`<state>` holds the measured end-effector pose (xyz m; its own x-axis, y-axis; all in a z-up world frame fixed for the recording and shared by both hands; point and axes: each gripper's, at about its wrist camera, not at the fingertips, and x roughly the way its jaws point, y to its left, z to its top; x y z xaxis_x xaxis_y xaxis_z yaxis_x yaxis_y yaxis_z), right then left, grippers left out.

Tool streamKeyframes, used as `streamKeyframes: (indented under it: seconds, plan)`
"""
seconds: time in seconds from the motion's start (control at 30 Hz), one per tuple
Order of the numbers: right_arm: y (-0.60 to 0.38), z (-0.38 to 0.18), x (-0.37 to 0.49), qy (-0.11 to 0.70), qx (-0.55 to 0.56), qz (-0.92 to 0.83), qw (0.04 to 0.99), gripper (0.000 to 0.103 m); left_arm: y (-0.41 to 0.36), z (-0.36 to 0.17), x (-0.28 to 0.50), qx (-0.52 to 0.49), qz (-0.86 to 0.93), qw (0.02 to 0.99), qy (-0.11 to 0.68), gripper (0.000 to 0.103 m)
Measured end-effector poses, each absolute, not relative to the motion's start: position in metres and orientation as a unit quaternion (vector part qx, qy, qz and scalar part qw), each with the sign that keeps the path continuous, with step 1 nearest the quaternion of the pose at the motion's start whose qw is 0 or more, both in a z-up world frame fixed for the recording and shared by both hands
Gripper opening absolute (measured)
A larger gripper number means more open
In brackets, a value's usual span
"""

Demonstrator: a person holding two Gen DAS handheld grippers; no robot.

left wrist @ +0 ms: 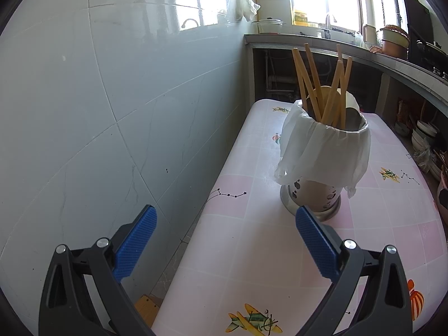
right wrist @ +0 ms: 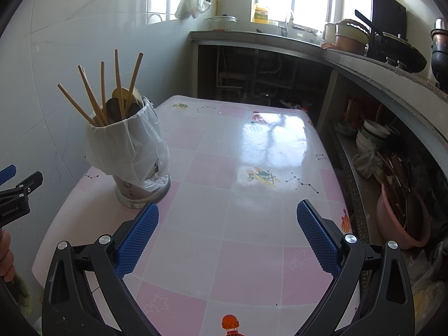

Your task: Organize utensils

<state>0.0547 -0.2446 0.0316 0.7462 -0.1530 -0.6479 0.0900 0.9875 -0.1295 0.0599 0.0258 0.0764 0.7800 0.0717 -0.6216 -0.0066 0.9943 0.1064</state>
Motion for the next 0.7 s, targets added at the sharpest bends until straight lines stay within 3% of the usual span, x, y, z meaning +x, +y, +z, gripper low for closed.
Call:
streamKeyframes:
  seconds: [0.7]
  plan:
    - [-0.2425,0.032,0.0551,0.35,-0.045,-0.065,0.934,0.095,0.0255,0.0762,0.0597,0.049,0.02,0.942,0.331,0.097]
